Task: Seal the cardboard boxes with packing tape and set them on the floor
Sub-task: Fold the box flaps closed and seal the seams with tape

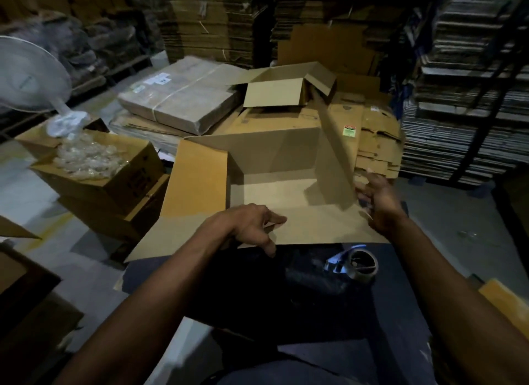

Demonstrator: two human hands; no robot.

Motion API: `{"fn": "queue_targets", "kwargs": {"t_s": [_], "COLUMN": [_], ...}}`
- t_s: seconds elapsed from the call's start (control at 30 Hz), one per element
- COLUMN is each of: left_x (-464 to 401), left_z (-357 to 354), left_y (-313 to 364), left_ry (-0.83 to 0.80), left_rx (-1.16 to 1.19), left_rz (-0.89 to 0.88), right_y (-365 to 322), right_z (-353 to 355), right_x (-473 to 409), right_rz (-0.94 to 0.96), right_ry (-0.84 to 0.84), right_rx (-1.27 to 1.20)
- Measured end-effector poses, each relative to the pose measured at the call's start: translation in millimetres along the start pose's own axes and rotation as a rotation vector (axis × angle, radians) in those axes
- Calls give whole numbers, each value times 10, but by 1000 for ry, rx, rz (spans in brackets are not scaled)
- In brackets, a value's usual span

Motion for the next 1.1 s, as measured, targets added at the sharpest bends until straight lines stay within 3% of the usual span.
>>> {"fn": "queue_targets", "kwargs": {"t_s": [0.13,0.23,0.37,0.47,0.57,0.63,0.7,0.8,0.93,1.0,1.1], "left_x": [48,110,357,439,342,232,97,-115,-289,-332,-353], "left_z": [235,417,831,1097,1168,1057,776,36,-776,-852,-735], "left_y": [33,62,-45,-213,-439,-617,-704,-589,-397,-388,-588], "left_ry": [-40,-92,-159,120,491,643,687,569,543,579,582], "left_rx": [94,142,322,185,-135,-315,-296,-98,16,-12,-49], "left_rz": [18,5,4,13,105,153,177,184,271,278,213], "right_y": [-395,-553,-724,-728,-432,-263,-181,-69,117,319,514], "right_z": [-111,-144,-249,-378,-449,-511,-537,-498,-576,-700,-886], "right_x": [384,461,531,635,570,447,328,88,-220,-231,-14], "right_rz": [76,31,-133,-82,-201,-249,-41,276,270,249,322], "right_ry": [-249,-391,-535,-531,-572,-456,-284,-75,-165,-249,-170], "right_rx": [803,1123,956,859,363,278,568,984,1068,1173,1347]}}
Point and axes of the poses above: each hand's wrist, its own x-axis away from the middle knuckle, its own z-axis out of the back of the hand, y = z × x, the point moved 2 cm from there along -x, towards the middle knuckle, and after that the axes turned 8 degrees about x, right-handed, at the moved point
